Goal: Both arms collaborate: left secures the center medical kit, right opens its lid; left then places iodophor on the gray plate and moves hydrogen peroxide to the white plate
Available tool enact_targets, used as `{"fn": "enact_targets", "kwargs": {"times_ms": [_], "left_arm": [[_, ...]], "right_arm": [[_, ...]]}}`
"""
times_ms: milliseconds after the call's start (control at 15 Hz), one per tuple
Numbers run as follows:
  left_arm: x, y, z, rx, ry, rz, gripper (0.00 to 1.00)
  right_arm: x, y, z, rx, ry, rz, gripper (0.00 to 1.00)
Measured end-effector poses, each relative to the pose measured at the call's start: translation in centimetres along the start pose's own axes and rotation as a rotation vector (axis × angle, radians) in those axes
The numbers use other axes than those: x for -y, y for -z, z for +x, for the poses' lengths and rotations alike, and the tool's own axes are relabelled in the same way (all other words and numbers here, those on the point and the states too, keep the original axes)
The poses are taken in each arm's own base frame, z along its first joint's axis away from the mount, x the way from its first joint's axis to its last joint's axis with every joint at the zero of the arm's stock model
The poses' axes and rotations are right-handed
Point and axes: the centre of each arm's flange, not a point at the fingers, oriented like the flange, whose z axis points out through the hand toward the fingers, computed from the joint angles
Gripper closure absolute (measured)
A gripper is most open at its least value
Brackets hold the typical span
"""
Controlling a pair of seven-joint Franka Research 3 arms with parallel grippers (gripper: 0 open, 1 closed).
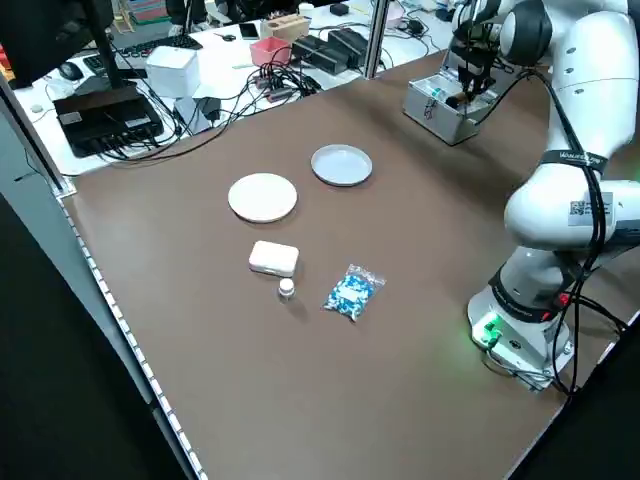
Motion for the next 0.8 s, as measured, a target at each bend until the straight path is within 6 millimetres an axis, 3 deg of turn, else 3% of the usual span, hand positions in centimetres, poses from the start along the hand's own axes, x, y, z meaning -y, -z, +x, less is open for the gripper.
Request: {"fn": "enact_targets", "kwargs": {"times_ms": [400, 667, 800], "left_arm": [[-3.8, 7.2, 3.5, 0.059, 0.081, -0.039, 0.67], [-6.4, 10.9, 8.0, 0.09, 0.074, -0.013, 0.67], [-8.1, 13.1, 11.3, 0.127, 0.063, 0.005, 0.67]], "right_arm": [[0.1, 0.0, 0.0, 0.0, 0.002, 0.0, 0.01], [0.1, 0.0, 0.0, 0.001, 0.003, 0.0, 0.01], [0.2, 0.0, 0.0, 0.001, 0.003, 0.0, 0.01]]}}
